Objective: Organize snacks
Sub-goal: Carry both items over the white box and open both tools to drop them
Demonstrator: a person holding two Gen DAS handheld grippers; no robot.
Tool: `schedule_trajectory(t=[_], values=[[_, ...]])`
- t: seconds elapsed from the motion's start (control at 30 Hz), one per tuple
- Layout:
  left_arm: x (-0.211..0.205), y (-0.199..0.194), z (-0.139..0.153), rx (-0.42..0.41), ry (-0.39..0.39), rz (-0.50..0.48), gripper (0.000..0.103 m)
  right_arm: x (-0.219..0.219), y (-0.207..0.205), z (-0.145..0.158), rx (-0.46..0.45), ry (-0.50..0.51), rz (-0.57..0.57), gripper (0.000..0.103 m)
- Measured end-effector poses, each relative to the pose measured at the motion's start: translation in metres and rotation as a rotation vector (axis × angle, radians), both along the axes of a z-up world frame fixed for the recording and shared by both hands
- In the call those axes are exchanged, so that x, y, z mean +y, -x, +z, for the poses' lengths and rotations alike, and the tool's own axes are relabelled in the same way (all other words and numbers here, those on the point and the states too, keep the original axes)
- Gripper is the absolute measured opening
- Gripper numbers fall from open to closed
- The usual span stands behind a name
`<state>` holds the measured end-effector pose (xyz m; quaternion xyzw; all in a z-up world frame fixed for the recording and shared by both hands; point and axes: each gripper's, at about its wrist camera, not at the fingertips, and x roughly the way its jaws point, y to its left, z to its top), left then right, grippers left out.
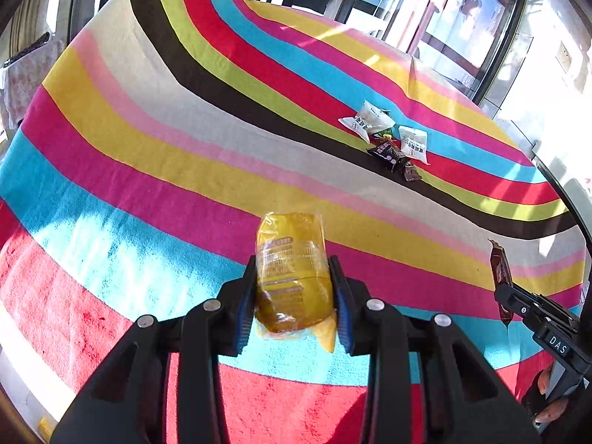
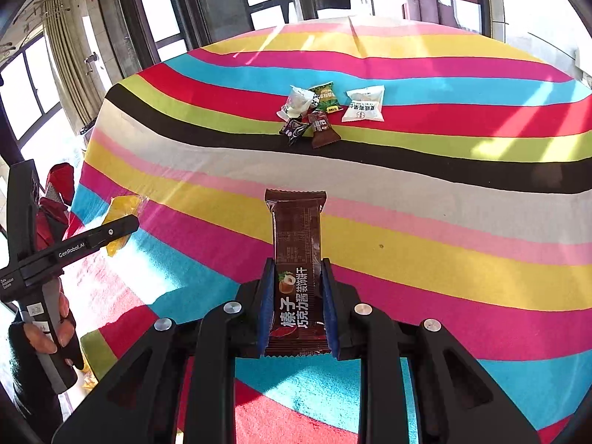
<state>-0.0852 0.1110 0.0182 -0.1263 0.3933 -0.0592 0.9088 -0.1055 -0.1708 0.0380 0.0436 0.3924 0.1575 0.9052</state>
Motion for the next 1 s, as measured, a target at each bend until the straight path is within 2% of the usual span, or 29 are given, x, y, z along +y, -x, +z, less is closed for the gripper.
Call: schedule_trajectory(t=[0.47, 0.73, 1.0], values=[[0.036, 0.062, -0.004, -0.002, -0.006, 0.027, 0.036, 0.060, 0.035, 0.007, -0.019, 0.028, 0.151, 0.024], [0.066, 0.091, -0.010, 0.015, 0.004, 0.077, 0.036, 0.109, 0.055, 0.005, -0.019, 0.055, 0.275, 0.024], [0.092, 0.129, -0.004, -0.012, 0.003, 0.128, 0.036, 0.146, 0.074, 0.006, -0.033, 0.065, 0.383, 0.024]])
